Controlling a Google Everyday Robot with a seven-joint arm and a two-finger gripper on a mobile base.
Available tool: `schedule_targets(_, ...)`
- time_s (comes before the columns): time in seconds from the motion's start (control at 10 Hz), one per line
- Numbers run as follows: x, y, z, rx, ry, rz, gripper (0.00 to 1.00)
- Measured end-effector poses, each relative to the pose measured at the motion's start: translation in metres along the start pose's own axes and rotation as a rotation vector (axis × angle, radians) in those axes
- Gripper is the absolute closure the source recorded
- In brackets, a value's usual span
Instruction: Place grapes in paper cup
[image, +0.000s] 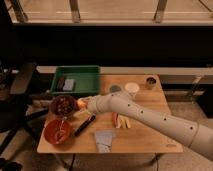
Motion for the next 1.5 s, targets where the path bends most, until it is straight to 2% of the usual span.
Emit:
schedule_targets(0.2,-0.009,-0.013,0.003,0.027,-0.010,-0.026,0.35)
schedule_targets(0.4,-0.015,-0.018,0.006,0.036,-0.011,-0.047,0.35)
schedule_targets(1.5,-0.028,-0.042,0.064,-0.031,-0.036,-0.092,0.35)
